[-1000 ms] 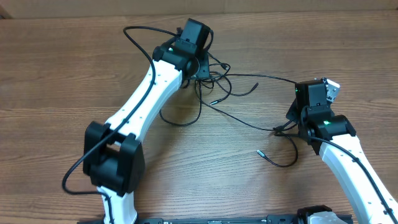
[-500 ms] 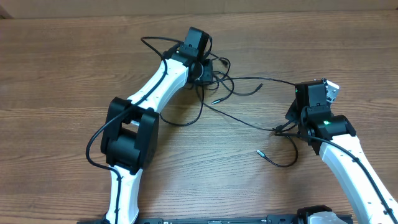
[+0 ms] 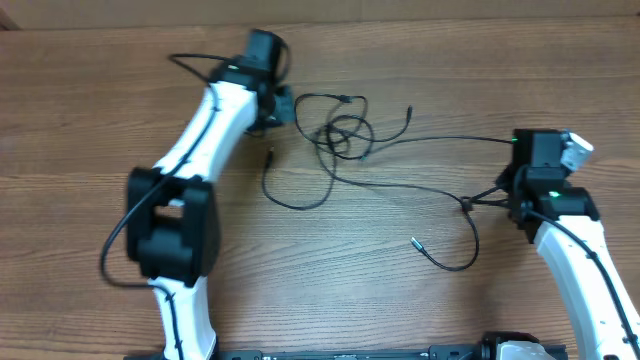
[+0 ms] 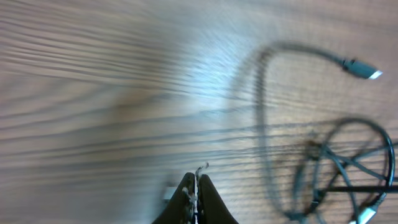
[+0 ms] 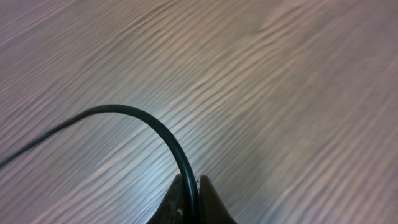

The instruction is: Untangle cables

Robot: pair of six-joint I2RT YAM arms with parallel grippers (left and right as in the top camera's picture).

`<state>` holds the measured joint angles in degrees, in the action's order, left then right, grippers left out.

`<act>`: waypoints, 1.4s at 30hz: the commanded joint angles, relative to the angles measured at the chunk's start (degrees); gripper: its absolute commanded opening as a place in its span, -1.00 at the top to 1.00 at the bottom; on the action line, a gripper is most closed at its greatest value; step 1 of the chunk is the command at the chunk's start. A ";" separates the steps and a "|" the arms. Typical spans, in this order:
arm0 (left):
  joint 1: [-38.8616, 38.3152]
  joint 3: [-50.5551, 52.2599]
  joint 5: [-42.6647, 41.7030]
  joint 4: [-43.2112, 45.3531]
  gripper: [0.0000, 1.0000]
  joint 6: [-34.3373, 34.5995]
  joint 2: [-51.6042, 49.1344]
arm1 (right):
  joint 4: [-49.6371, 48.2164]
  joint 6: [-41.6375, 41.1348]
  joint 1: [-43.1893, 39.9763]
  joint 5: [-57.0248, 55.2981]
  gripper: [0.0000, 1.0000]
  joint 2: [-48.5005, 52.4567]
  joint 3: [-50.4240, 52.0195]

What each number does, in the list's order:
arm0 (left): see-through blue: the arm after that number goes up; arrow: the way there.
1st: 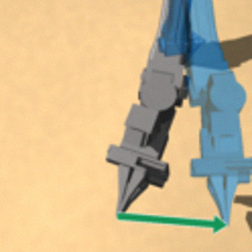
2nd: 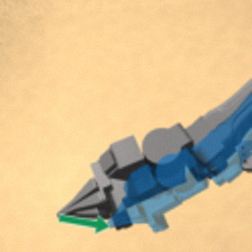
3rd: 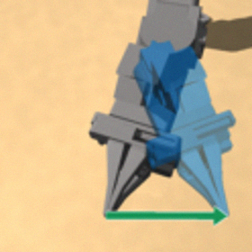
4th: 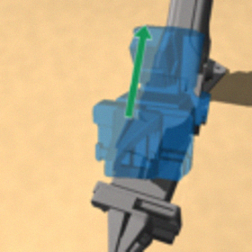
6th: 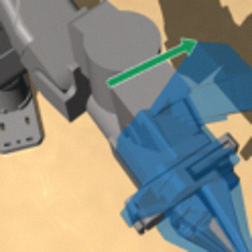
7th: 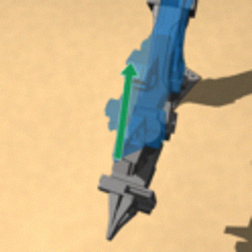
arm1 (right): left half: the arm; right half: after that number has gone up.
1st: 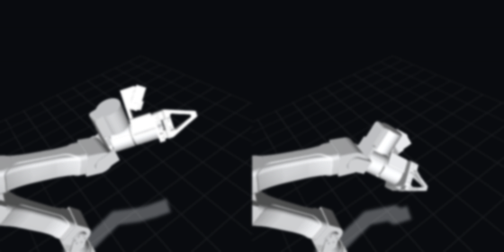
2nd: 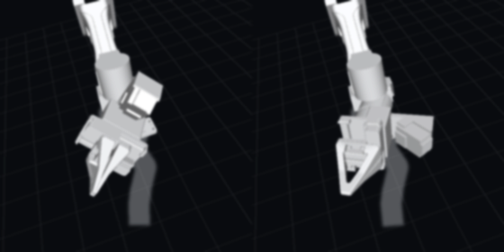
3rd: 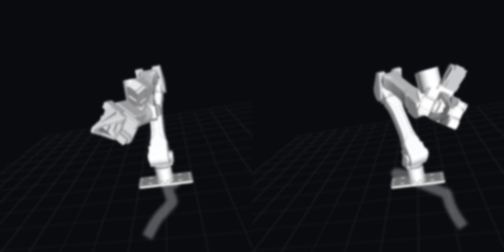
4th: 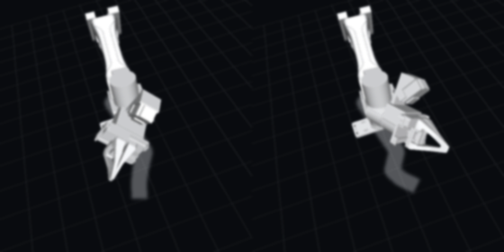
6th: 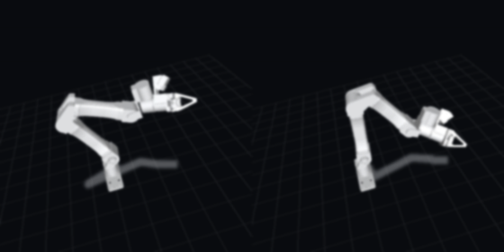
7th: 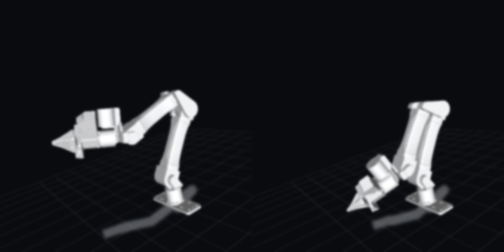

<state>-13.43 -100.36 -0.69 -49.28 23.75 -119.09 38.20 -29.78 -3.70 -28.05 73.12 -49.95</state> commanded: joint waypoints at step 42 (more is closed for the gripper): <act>-14.88 0.85 -21.35 8.90 0.06 15.08 -11.89 | -1.88 0.02 -8.24 27.76 0.93 -0.68 -1.38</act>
<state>-27.90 -99.98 -22.63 -39.11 37.69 -130.39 36.49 -29.98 -12.23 -0.36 73.12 -49.95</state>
